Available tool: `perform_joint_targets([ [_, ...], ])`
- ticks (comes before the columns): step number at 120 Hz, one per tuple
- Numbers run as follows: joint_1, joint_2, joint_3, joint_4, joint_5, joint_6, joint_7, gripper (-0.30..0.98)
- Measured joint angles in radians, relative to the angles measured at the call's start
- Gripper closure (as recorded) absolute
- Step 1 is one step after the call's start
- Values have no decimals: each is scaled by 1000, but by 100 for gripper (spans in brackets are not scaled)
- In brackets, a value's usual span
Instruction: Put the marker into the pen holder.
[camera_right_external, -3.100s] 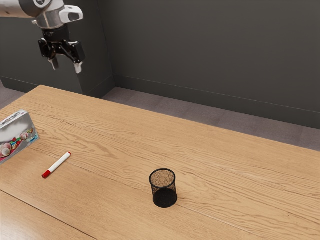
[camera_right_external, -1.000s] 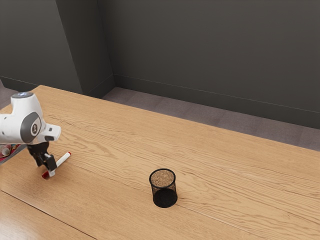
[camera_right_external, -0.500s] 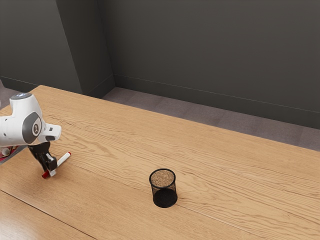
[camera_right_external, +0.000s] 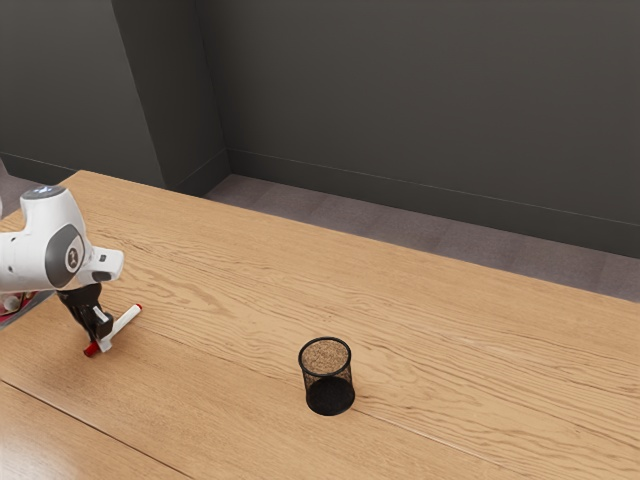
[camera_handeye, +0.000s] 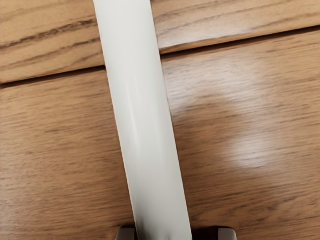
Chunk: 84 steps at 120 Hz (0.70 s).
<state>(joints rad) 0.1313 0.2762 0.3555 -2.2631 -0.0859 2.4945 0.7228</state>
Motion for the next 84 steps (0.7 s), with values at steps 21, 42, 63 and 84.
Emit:
perform_joint_targets([
  [21, -2, -2, 0, 0, 23, 8, -41, 79],
  [42, -21, -74, -4, 5, 27, -32, -59, 79],
  [63, -48, -169, -23, 123, 108, -262, -111, 79],
  [84, -153, -160, -158, 408, 135, -677, -196, 78],
])
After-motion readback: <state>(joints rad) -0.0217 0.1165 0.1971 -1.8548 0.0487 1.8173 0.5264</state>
